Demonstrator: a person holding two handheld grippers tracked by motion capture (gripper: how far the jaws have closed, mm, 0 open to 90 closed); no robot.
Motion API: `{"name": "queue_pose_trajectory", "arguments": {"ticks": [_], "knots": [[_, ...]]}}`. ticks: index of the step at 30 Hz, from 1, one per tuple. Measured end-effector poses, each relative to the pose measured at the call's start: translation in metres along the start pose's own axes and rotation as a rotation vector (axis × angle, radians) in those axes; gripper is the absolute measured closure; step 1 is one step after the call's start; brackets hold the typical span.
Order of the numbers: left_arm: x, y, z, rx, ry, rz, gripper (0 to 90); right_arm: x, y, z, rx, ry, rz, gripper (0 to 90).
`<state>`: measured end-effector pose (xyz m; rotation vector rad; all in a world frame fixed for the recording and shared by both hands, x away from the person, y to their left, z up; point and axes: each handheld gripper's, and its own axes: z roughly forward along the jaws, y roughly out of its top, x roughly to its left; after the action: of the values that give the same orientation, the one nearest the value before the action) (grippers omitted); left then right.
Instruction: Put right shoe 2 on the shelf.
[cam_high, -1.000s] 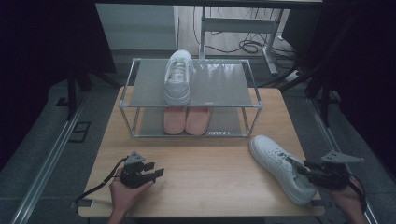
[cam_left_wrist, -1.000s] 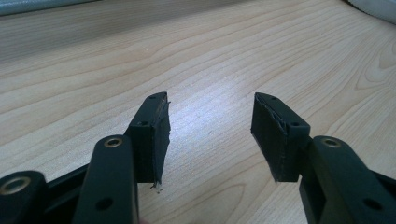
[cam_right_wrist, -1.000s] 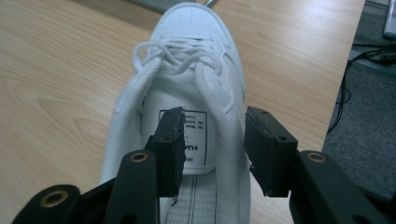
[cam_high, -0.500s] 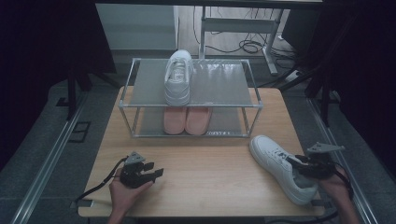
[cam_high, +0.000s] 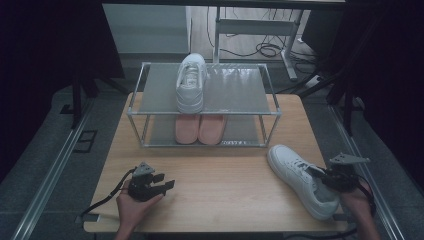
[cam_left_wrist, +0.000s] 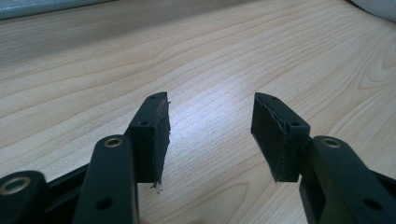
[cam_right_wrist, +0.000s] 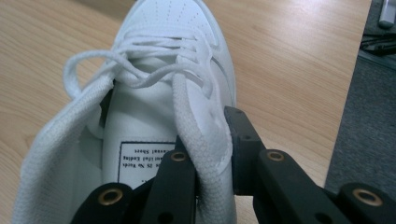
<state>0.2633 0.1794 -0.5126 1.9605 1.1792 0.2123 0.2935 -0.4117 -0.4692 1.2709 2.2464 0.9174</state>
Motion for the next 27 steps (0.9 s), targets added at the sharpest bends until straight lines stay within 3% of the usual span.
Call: {"name": "queue_pose_trajectory", "arguments": {"ticks": [10,16,27], "knots": [[0.0,0.0,0.0,0.0,-0.001,0.0,47.3,0.008,-0.002,-0.016,-0.077,0.031,0.037,82.3],[0.0,0.0,0.0,0.002,-0.003,-0.003,47.3,0.017,-0.001,-0.032,-0.121,0.075,0.057,82.1],[0.0,0.0,0.002,0.01,-0.001,0.0,47.3,0.04,0.012,-0.041,-0.154,0.119,0.026,81.8]]}}
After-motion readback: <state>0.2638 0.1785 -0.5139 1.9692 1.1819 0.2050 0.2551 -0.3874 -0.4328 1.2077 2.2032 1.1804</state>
